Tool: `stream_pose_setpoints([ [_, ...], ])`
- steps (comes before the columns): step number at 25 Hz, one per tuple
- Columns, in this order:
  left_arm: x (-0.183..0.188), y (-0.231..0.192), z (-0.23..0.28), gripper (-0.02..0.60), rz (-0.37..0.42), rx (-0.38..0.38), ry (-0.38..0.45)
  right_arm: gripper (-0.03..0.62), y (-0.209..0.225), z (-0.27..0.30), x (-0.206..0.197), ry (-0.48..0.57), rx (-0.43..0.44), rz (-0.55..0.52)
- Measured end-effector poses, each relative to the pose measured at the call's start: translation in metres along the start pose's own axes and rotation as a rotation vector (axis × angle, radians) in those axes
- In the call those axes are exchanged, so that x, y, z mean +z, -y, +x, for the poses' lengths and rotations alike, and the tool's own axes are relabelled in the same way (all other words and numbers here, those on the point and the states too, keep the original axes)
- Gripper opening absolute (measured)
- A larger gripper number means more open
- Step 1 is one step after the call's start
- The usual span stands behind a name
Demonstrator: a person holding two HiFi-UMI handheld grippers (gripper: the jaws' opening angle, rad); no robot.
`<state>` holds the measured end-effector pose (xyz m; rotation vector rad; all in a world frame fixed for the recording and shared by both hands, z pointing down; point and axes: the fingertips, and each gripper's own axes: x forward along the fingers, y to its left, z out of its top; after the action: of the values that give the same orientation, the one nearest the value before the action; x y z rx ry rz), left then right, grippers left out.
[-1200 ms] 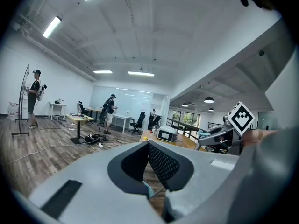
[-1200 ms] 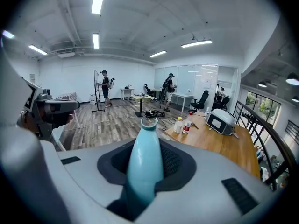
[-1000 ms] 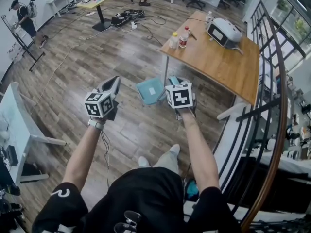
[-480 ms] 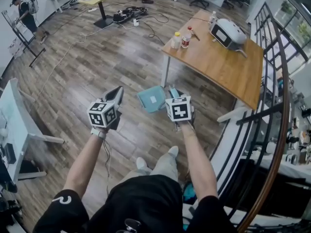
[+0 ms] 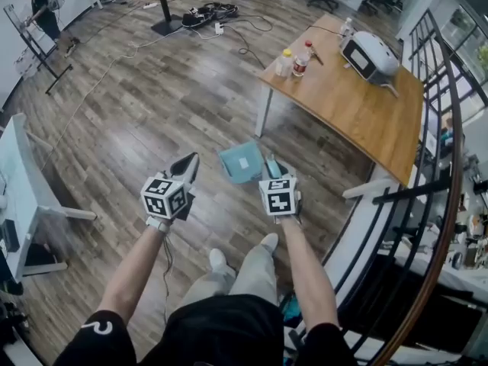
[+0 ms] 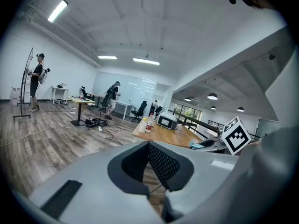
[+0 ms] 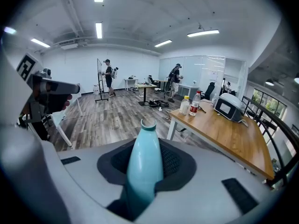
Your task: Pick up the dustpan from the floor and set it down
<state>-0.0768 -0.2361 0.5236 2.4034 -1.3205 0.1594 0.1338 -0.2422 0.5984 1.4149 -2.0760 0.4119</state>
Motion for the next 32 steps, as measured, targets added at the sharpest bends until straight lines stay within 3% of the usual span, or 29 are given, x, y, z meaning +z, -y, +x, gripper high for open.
stream_pose_setpoints([
  [16,-0.098,-0.037,0.046,-0.006,-0.027,0.009,-0.042,0.091,-0.010,0.111,-0.114,-0.058,0.027,-0.032],
  [32,-0.187,-0.073,0.054,-0.006,-0.069,0.045,-0.110,0.091,-0.010,0.179,-0.221,-0.142,-0.004,-0.045],
])
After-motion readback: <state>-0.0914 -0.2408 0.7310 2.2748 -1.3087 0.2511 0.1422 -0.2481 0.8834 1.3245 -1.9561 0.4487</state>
